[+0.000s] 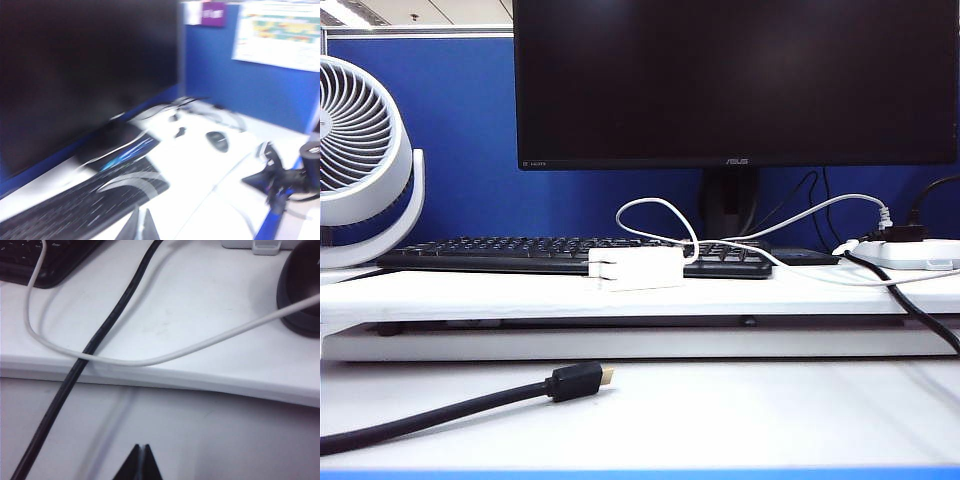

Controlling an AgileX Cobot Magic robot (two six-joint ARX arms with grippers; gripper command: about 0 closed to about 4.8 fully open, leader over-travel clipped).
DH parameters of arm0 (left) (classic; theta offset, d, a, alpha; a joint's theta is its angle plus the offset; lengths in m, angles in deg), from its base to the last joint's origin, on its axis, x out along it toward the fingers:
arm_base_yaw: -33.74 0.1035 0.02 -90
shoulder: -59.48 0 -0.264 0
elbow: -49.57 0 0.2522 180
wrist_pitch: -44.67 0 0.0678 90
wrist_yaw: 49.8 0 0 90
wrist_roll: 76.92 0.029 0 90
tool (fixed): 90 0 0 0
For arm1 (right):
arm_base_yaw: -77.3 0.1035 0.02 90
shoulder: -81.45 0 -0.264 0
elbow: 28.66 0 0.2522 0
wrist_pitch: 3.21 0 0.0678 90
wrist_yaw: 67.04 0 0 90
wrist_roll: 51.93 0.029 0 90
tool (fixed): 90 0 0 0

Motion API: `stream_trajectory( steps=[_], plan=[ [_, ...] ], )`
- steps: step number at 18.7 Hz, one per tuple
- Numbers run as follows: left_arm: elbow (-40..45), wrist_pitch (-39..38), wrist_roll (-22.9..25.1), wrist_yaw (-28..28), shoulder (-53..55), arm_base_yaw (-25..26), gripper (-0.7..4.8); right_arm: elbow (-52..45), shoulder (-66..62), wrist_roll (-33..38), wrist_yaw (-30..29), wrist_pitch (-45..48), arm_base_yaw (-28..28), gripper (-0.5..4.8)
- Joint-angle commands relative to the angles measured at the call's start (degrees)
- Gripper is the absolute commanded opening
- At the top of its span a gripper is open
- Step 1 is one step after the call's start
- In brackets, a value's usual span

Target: Pick up the Type-C charging cable and the charging base, insert one end of the Type-C charger into the corresponding slot on the base, and finally place the plugged-in charger back on the table.

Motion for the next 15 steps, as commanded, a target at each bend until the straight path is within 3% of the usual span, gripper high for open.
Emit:
stream_trajectory(
  steps=[1,5,8,11,15],
  plan=[
    [16.63,18.43,-1.33,3.3,0.15,-0.04,-0.05,-0.31,-0.04,0.2,-0.17,0.76,0.09,-0.05],
    [40.59,39.41,-1.88,0.04,0.11,0.04,-0.05,-0.31,-0.04,0.2,-0.13,0.76,0.07,-0.05],
    [55.28,50.86,-5.6,-1.22,-1.66,3.13,-0.05,-0.31,-0.04,0.2,0.04,0.76,0.04,-0.05],
    [66.86,56.59,-8.13,-3.93,-10.27,10.82,-0.05,-0.31,-0.07,0.2,0.0,0.76,0.02,-0.05],
    [77.29,57.07,-8.11,-6.32,-22.73,20.92,-0.05,-0.31,-0.07,0.2,0.0,0.76,0.02,-0.05]
  ],
)
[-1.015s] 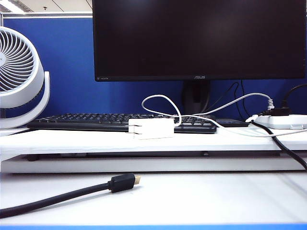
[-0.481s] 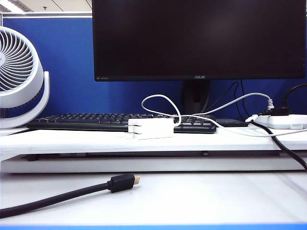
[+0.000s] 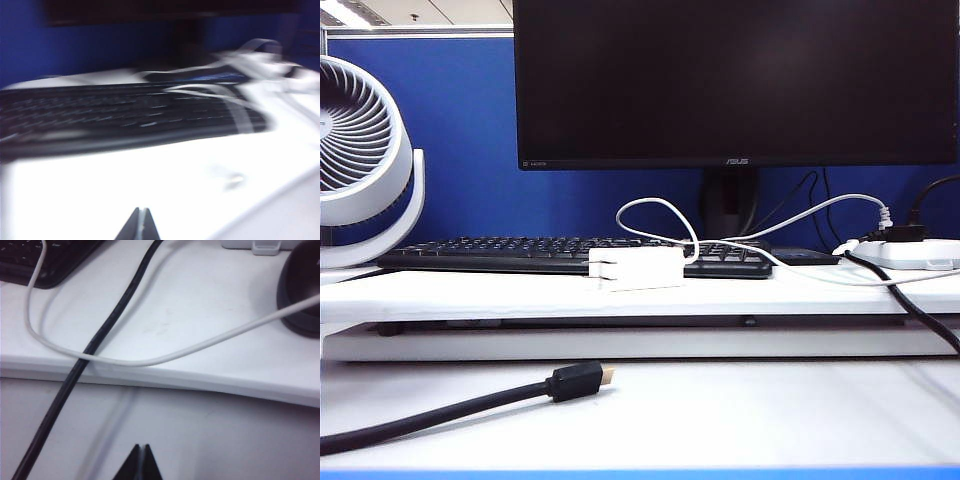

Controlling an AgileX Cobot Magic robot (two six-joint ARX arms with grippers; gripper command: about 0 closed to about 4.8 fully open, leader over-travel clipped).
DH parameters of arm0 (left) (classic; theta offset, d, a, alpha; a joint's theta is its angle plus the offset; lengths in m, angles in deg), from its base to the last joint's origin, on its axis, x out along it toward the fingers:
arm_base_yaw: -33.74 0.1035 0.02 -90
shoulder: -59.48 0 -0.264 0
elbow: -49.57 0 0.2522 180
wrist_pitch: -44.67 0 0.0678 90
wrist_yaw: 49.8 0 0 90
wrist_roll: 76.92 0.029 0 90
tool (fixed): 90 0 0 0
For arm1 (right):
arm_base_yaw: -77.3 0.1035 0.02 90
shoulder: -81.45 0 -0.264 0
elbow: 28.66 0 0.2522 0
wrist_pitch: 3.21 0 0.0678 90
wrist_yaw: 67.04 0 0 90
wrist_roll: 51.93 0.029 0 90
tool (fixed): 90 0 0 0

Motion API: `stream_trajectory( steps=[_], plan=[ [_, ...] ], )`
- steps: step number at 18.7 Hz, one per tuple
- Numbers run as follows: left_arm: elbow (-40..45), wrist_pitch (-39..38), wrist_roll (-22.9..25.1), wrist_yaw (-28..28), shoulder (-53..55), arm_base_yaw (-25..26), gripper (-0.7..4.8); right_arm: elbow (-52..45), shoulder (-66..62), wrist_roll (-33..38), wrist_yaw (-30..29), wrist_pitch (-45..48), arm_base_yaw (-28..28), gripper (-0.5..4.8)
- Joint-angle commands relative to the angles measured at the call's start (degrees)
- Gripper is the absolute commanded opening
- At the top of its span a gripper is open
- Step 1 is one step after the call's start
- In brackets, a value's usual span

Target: Pick up the Type-C charging cable and the charging base, insert one end of the Type-C charger into the corresponding slot on the base, and finally place the plugged-in charger back on the table.

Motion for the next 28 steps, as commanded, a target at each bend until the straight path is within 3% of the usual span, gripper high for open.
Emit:
stream_trajectory(
  steps=[1,6,12,15,17,18,20,21,22,23,24,26,27,28],
  plan=[
    [5.7,0.98,-0.24,-0.76,-7.96,6.23,-0.05,-0.31,-0.04,0.2,0.0,0.76,0.07,-0.05],
    [10.71,0.7,-0.22,-0.11,-14.86,11.21,-0.05,-0.31,-0.04,0.2,-0.02,0.76,0.07,-0.05],
    [11.41,-13.94,0.52,-3.69,-21.79,13.53,-0.05,-0.31,-0.04,0.2,0.0,0.76,0.07,-0.05],
    [11.41,-15.3,0.7,-3.85,-22.03,18.16,-0.05,-0.31,0.17,0.2,0.0,0.76,0.07,-0.05],
    [11.41,-15.28,1.57,-0.55,-22.03,21.27,-0.05,-0.31,0.42,0.2,0.0,0.61,0.07,-0.05],
    [11.41,-14.91,2.62,4.7,-22.03,23.41,-0.05,-0.31,0.42,0.2,0.0,0.59,0.07,-0.05],
    [11.41,-14.82,2.73,5.62,-22.03,23.65,-0.05,-0.31,0.39,0.2,0.0,0.59,0.07,-0.05],
    [11.41,-14.84,2.82,5.11,-22.03,23.65,-0.05,-0.31,0.42,0.2,0.0,0.59,0.07,-0.05],
    [11.41,-15.17,2.78,-0.57,-21.99,23.8,-0.05,-0.31,0.42,0.2,0.0,0.59,0.07,-0.05],
    [11.41,-15.3,2.78,-2.12,-21.81,24.28,-0.05,-0.31,0.42,0.2,0.0,0.59,0.07,-0.05],
    [11.41,-15.41,2.6,-2.78,-21.27,28.37,-0.05,-0.31,0.42,0.2,-0.02,0.59,0.07,-0.05],
    [11.41,-15.41,2.29,-2.64,-21.75,29.33,-0.05,-0.31,0.39,0.22,0.0,0.59,0.07,-0.05],
    [11.41,-15.37,2.36,-2.86,-22.14,28.96,-0.05,-0.31,0.39,0.2,0.0,0.59,0.07,-0.05],
    [11.41,-15.58,2.38,-6.78,-22.05,25.03,-0.05,-0.31,0.42,0.2,0.0,0.61,0.07,-0.05]
  ],
)
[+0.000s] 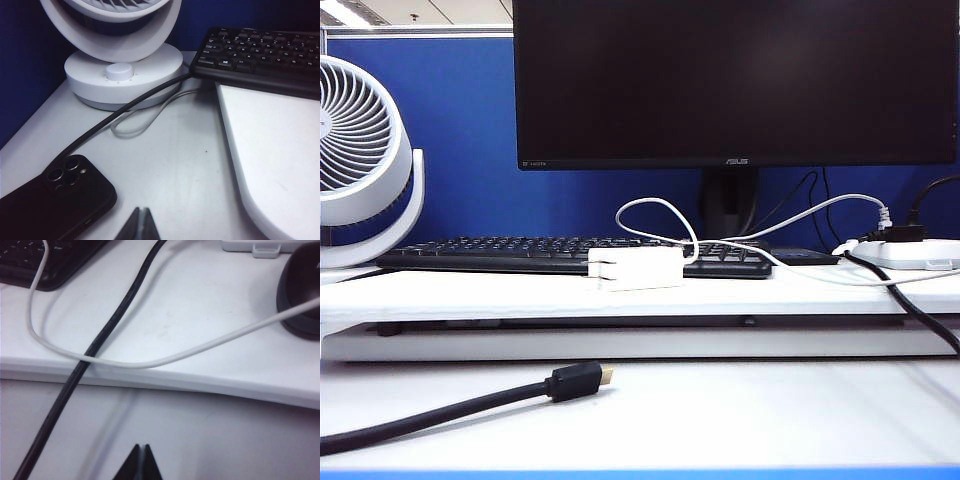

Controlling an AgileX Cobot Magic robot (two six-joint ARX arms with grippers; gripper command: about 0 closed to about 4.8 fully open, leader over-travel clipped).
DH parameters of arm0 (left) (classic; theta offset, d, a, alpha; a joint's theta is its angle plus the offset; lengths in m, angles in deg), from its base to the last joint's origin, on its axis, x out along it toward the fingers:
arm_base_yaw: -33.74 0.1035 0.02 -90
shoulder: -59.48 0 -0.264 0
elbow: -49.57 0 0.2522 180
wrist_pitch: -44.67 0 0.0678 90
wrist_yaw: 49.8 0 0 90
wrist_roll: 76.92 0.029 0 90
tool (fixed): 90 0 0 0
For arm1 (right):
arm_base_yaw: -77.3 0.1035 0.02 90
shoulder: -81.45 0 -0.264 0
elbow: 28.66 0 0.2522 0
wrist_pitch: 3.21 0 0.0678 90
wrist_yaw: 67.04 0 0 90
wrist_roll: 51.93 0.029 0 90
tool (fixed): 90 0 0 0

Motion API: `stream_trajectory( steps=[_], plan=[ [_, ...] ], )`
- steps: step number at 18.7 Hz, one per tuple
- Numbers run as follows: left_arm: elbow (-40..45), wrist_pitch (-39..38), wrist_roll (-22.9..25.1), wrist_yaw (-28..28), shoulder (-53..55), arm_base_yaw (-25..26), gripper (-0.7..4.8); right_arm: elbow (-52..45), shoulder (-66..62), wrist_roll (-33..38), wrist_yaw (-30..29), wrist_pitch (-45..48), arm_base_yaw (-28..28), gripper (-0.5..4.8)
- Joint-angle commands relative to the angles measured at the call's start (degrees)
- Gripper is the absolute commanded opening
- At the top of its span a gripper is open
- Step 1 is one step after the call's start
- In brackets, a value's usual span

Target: Pick up the Type-C charging cable and the charging base, insert one end of the Type-C charger into the corresponding slot on the base, and finally place the plugged-in charger back on the table.

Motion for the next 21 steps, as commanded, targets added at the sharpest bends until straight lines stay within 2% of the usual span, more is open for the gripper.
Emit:
stream_trajectory(
  steps=[1,2,5,9,12,13,15,17,21],
  plan=[
    [0.07,-1.14,-0.13,-5.42,-0.46,-5.84,-0.05,-0.31,0.02,0.2,-0.02,0.59,0.07,-0.05],
    [0.07,-1.2,0.22,-6.54,-0.46,-6.71,-0.05,-0.31,0.02,0.2,0.0,0.59,0.09,-0.05],
    [0.07,-0.94,-2.78,-5.86,-0.46,-6.73,-0.05,-0.31,0.02,0.2,0.0,0.59,0.07,-0.05],
    [0.07,-0.94,-2.78,-5.88,-0.46,-6.71,-0.05,-0.31,0.02,0.2,-0.02,0.59,0.09,-0.05],
    [0.07,-0.94,-2.78,-5.86,-0.46,-6.73,-0.05,-0.33,6.29,0.2,-0.59,0.22,-4.68,-0.05],
    [0.07,-0.92,-2.78,-5.88,-0.37,-6.71,-0.05,-0.44,11.91,-9.86,-0.13,-0.96,-11.32,-0.05],
    [0.07,-0.83,-2.78,-5.86,-0.44,-6.71,-0.05,-0.44,11.91,-9.2,-0.92,-0.92,-14.19,-0.05],
    [0.07,-0.83,-2.78,-5.86,-0.44,-6.71,-0.04,-0.44,11.91,-5.99,-1.7,-0.92,-14.19,-0.05],
    [0.07,-0.83,-2.78,-5.86,-0.44,-6.71,-0.05,-0.44,11.91,-5.99,-1.51,-0.68,-14.23,-0.05]
  ],
)
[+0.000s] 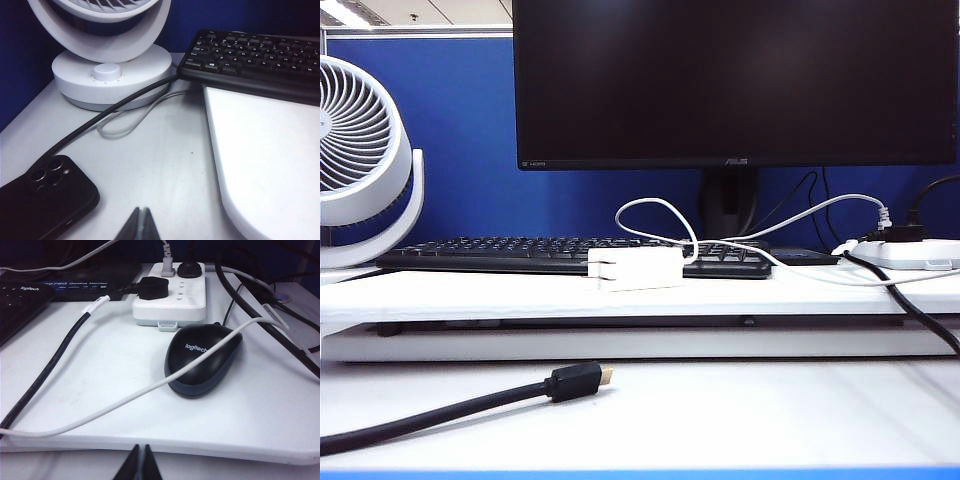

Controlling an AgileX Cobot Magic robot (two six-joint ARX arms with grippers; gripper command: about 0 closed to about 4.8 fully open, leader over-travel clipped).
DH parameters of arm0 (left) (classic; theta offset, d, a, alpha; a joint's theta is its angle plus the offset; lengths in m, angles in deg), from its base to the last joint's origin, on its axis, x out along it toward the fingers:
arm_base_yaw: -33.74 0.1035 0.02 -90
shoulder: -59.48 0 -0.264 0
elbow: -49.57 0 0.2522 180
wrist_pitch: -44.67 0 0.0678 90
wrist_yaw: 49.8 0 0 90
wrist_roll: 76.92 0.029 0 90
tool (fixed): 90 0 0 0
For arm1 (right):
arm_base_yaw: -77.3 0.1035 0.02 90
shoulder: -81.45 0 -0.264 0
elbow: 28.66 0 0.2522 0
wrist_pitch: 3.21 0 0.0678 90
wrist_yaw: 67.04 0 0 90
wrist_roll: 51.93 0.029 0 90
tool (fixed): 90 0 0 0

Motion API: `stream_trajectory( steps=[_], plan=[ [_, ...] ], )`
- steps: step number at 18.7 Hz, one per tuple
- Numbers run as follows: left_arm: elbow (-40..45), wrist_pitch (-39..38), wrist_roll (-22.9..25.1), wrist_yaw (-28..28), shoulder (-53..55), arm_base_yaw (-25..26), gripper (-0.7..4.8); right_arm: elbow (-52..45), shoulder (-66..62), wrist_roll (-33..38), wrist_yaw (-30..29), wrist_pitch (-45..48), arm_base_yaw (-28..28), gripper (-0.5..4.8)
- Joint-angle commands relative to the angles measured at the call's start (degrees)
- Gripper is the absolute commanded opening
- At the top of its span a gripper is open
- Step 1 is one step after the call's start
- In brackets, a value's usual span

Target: Pick up the Type-C charging cable and the charging base, insert one end of the Type-C charger into the corresponding slot on the base, and finally place the plugged-in charger back on the table.

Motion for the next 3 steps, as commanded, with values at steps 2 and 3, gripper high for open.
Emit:
stream_trajectory(
  steps=[2,3],
  plan=[
    [0.07,-0.63,-0.17,-0.17,-0.07,0.02,-0.04,-0.42,0.04,0.24,-0.13,0.35,0.02,-0.05],
    [0.07,-0.63,-0.17,-0.17,-0.07,0.02,-0.05,-0.42,0.04,0.24,-0.13,0.35,0.02,-0.05]
  ],
)
